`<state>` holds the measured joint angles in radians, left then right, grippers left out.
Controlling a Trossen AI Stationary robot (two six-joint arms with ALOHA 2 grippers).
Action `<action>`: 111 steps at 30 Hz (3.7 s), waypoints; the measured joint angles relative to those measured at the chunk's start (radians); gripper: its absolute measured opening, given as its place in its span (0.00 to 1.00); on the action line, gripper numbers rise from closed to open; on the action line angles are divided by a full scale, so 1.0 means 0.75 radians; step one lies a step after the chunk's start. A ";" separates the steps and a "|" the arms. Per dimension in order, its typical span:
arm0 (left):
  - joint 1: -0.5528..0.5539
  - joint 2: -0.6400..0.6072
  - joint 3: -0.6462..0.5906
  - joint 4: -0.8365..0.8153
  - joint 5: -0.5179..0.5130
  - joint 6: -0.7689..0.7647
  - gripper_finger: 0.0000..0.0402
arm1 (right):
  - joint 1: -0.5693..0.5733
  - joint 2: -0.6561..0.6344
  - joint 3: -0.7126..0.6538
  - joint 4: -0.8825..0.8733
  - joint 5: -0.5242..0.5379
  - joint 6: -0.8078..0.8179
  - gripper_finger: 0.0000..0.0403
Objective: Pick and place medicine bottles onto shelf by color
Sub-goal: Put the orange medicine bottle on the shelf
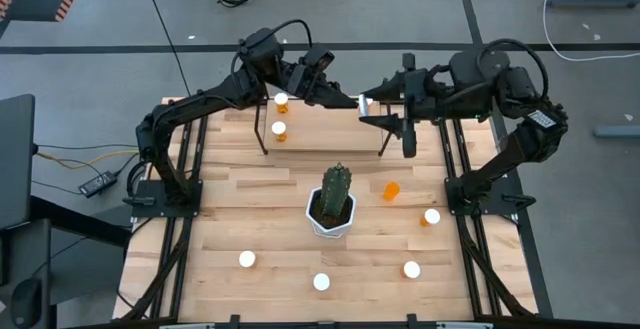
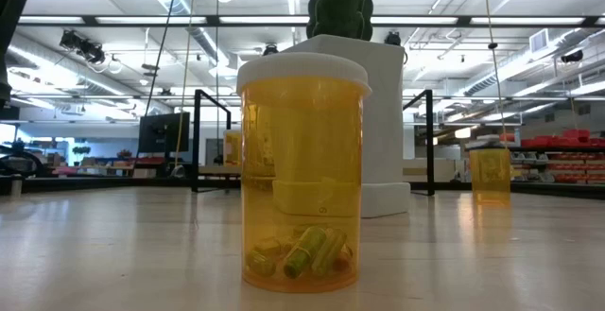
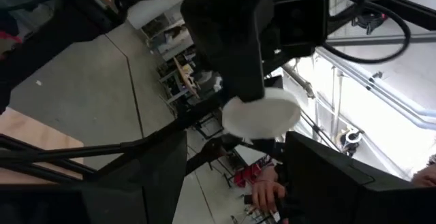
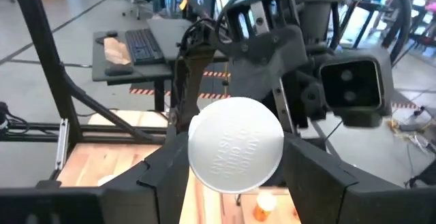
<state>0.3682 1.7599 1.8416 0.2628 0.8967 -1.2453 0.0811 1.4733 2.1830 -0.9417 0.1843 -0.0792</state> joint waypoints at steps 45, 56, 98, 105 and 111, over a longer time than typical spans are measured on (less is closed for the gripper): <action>0.122 -0.538 -0.001 -0.926 -0.200 1.163 0.38 | 0.071 -0.031 -0.924 -0.581 -0.095 0.998 0.54; 0.109 -0.544 -0.001 -0.978 -0.203 1.162 0.38 | 0.071 -0.183 -1.409 -0.265 -0.178 1.075 0.54; 0.146 -0.512 -0.002 -0.895 -1.098 -0.381 0.40 | -0.148 -0.260 -1.751 0.001 -0.361 1.209 0.54; 0.146 -0.512 -0.002 -0.895 -1.099 -0.382 0.40 | -0.148 -0.260 -1.751 0.020 -0.318 1.219 0.54; 0.146 -0.512 -0.002 -0.896 -1.100 -0.382 0.40 | -0.148 -0.260 -1.751 0.020 -0.317 1.223 0.54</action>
<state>0.4774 1.3762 1.8404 -0.4088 0.0715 -1.5318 -0.0299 1.2785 0.8696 -0.9268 -0.0532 0.8379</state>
